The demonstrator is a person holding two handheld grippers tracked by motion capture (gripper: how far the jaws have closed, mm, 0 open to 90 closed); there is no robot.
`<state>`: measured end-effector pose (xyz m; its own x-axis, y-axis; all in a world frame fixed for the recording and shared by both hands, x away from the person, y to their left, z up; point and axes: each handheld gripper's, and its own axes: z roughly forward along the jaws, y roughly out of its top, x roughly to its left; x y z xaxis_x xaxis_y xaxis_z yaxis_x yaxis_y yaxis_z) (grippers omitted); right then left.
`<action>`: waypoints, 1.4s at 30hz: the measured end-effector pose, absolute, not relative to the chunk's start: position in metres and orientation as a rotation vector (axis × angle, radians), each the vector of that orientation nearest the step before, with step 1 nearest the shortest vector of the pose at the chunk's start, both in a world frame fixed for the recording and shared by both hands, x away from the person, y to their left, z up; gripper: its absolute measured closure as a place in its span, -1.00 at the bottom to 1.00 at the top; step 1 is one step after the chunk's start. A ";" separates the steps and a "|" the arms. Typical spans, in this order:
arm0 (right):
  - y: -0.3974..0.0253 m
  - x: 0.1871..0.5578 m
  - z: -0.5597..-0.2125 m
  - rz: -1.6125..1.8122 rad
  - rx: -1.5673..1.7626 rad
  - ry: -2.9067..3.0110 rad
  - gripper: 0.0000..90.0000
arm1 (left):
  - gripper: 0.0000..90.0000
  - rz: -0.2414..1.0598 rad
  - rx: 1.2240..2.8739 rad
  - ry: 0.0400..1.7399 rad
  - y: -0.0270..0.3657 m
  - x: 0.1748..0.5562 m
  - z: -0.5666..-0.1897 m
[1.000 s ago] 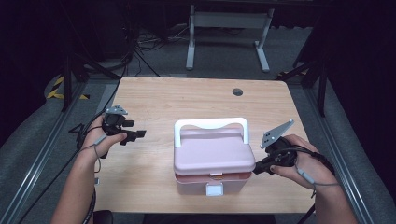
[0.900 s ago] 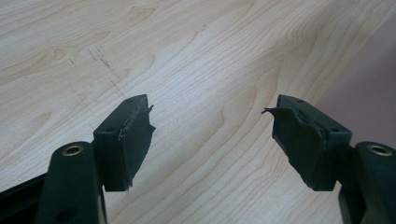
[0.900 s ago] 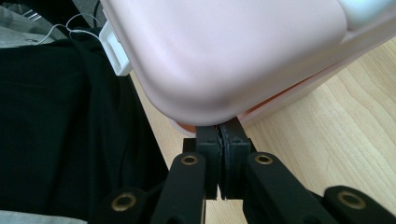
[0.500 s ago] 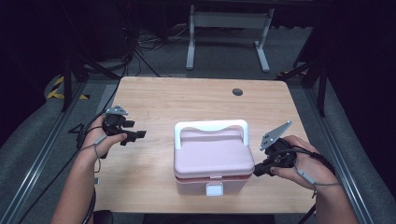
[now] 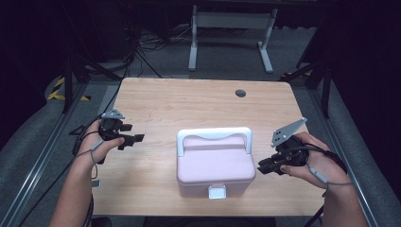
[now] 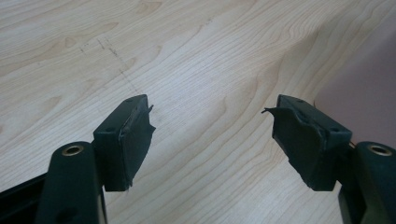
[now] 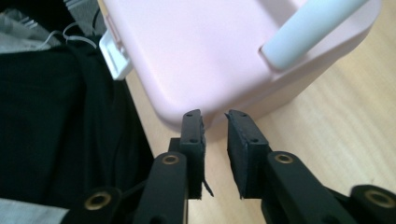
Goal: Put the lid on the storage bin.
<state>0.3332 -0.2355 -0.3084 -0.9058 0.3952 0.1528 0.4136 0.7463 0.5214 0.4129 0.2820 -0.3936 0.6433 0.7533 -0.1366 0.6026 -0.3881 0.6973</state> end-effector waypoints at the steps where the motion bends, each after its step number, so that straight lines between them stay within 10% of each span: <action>1: -0.236 0.333 -0.308 -0.879 -0.673 -2.905 0.67 | -0.36 0.260 2.120 1.051 0.282 0.413 -0.394; 42: -0.302 0.430 -0.348 -1.333 -1.178 -2.863 -0.08 | -0.44 0.318 2.002 1.155 0.305 0.402 -0.404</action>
